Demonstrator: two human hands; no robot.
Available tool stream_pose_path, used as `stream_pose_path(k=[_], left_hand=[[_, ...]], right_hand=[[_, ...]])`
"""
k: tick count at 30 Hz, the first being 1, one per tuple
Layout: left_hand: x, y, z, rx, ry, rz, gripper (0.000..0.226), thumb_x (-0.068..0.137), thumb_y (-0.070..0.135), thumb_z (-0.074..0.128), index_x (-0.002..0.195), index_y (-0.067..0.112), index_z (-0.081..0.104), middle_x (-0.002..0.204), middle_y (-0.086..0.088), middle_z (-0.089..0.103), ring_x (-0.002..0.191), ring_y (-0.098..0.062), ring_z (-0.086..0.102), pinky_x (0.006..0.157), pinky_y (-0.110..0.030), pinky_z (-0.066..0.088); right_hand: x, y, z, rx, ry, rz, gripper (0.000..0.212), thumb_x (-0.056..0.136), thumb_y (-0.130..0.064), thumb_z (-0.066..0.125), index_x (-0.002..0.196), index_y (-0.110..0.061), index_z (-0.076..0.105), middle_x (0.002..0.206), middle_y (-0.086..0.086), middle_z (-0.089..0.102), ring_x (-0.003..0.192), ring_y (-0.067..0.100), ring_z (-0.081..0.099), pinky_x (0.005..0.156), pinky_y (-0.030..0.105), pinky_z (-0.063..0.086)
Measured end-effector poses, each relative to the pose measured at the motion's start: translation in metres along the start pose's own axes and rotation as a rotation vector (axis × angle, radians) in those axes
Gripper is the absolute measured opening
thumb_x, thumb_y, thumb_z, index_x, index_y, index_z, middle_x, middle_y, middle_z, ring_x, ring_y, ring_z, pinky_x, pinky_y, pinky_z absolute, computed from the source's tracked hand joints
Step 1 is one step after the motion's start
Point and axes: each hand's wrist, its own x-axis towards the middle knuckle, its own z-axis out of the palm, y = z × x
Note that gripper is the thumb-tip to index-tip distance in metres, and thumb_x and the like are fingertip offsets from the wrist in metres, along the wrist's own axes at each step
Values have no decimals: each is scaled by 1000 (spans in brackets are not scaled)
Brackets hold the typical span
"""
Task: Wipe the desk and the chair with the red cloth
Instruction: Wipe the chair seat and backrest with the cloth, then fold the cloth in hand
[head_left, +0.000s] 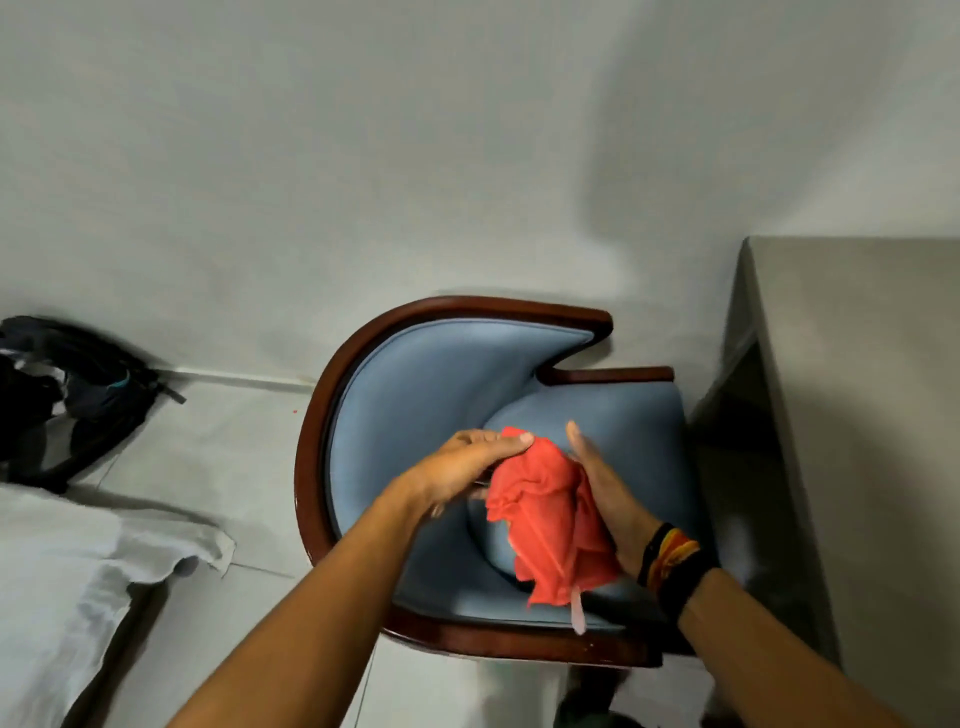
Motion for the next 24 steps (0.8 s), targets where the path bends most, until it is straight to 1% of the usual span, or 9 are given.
stream_pose_path(k=[3, 5, 6, 8, 13, 15, 19, 21, 24], left_hand=[[-42, 20, 9, 22, 48, 172, 46, 97, 38, 71, 115, -4, 72, 103, -24, 73, 86, -22, 68, 78, -29, 55], [-73, 30, 16, 49, 85, 280, 46, 97, 32, 73, 112, -11, 69, 99, -23, 70, 76, -19, 66, 70, -27, 55], [-93, 36, 22, 79, 92, 340, 51, 94, 32, 75, 111, -15, 66, 97, -22, 69, 78, -21, 64, 72, -29, 54], [-132, 43, 41, 131, 68, 443, 52, 92, 31, 77, 110, -16, 64, 96, -19, 68, 82, -22, 61, 74, -30, 53], [-222, 60, 106, 140, -22, 622, 16, 101, 17, 67, 106, 2, 70, 81, -5, 70, 64, -6, 64, 62, -19, 55], [-250, 62, 136, 141, -29, 644, 21, 102, 24, 66, 107, 4, 71, 83, -7, 69, 67, -9, 63, 65, -23, 54], [-293, 34, 198, 192, -197, 490, 65, 77, 73, 74, 106, 15, 76, 100, -9, 74, 88, -24, 63, 83, -38, 52], [-306, 6, 233, 285, -333, 384, 57, 84, 55, 78, 120, 11, 76, 117, -10, 79, 97, -22, 74, 92, -39, 59], [-311, -27, 285, 220, -391, 368, 38, 90, 13, 78, 123, -3, 71, 125, -29, 71, 84, -22, 76, 80, -31, 64]], right_hand=[[-60, 1, 8, -217, 67, -159, 54, 93, -55, 61, 128, -15, 69, 130, 13, 71, 120, 21, 68, 111, 39, 45], [-105, 15, 7, -418, 248, -243, 53, 72, -49, 83, 111, -14, 73, 117, 17, 76, 96, 18, 72, 91, 37, 53], [-131, 24, 7, -455, 334, -281, 51, 68, -43, 86, 106, -11, 74, 114, 20, 76, 88, 20, 71, 83, 37, 53], [-185, 39, 13, -401, 437, -373, 39, 77, -28, 85, 106, -5, 74, 113, 25, 75, 87, 24, 69, 82, 38, 52], [-304, 68, 34, -158, 587, -625, 34, 85, -3, 76, 118, 2, 71, 113, 18, 77, 98, 25, 75, 89, 33, 62], [-349, 84, 37, -123, 652, -689, 33, 85, -2, 75, 118, 2, 72, 113, 18, 77, 95, 22, 76, 85, 28, 62], [-429, 127, 30, -30, 711, -759, 30, 89, 3, 69, 118, 2, 72, 112, 13, 77, 90, 20, 76, 91, 33, 61], [-464, 158, 18, -14, 735, -751, 30, 90, 6, 64, 119, 3, 71, 112, 12, 76, 89, 19, 76, 93, 36, 60], [-514, 207, -13, -2, 821, -706, 31, 89, 8, 62, 119, 7, 69, 120, 25, 72, 102, 31, 71, 101, 45, 57]])
